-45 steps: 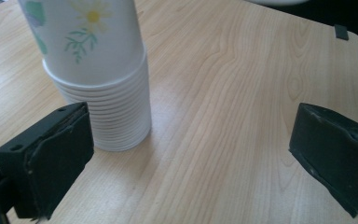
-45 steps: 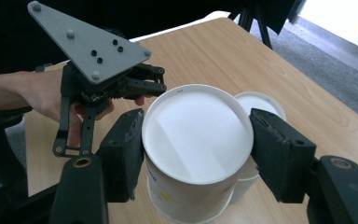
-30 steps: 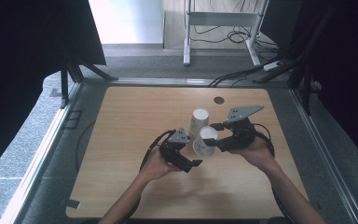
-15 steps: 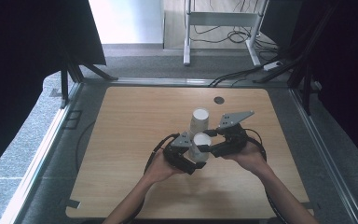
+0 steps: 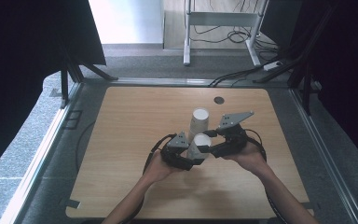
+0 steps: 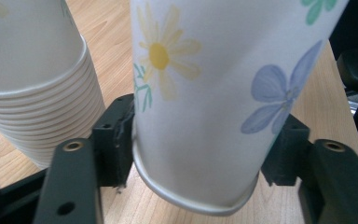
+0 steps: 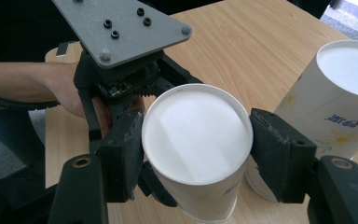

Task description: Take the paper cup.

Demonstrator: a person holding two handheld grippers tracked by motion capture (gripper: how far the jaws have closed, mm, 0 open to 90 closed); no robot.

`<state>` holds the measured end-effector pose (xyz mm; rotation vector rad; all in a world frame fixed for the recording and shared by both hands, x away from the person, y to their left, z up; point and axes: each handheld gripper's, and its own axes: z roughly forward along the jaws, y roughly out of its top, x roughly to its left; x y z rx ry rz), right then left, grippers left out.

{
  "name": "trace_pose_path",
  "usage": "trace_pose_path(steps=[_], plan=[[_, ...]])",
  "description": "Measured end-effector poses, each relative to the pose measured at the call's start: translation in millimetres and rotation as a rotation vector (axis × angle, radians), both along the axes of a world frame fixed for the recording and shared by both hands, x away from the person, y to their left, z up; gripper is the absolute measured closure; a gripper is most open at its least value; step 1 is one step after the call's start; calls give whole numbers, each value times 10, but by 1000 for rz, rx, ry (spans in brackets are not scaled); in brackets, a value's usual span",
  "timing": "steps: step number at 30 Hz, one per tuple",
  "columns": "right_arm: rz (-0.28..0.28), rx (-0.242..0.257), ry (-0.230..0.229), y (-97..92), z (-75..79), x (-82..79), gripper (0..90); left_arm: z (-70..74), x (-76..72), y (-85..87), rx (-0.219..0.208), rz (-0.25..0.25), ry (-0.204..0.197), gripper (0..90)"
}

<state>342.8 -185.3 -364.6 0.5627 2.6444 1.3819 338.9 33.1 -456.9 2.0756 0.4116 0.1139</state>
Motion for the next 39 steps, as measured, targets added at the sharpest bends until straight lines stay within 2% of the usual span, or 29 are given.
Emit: trace_pose_path(steps=[7,9,10,12,13,16,21,31,37,39], plan=[[6,-8,1,6,-10,12,361,25,0,13,34,2,4,449],[13,-3,7,3,0,12,321,28,-2,20,44,4,5,456],[19,-15,5,1,19,5,274,29,-2,25,51,3,4,458],[28,-42,-10,0,47,-9,243,27,-2,37,80,-5,6,457],[28,-42,-10,0,47,-9,243,27,-2,37,80,-5,6,457],[51,-97,-13,3,78,-24,201,17,-19,26,115,-11,6,457],[85,-205,-20,31,66,-39,166,20,-36,9,199,-54,-12,457],[175,-399,-26,193,-129,-72,195,10,-80,-95,285,-95,-18,456],[209,-447,-21,273,-225,-78,229,21,-91,-137,329,-118,-34,454],[211,-461,-15,295,-249,-80,236,20,-100,-153,325,-117,-30,454]])
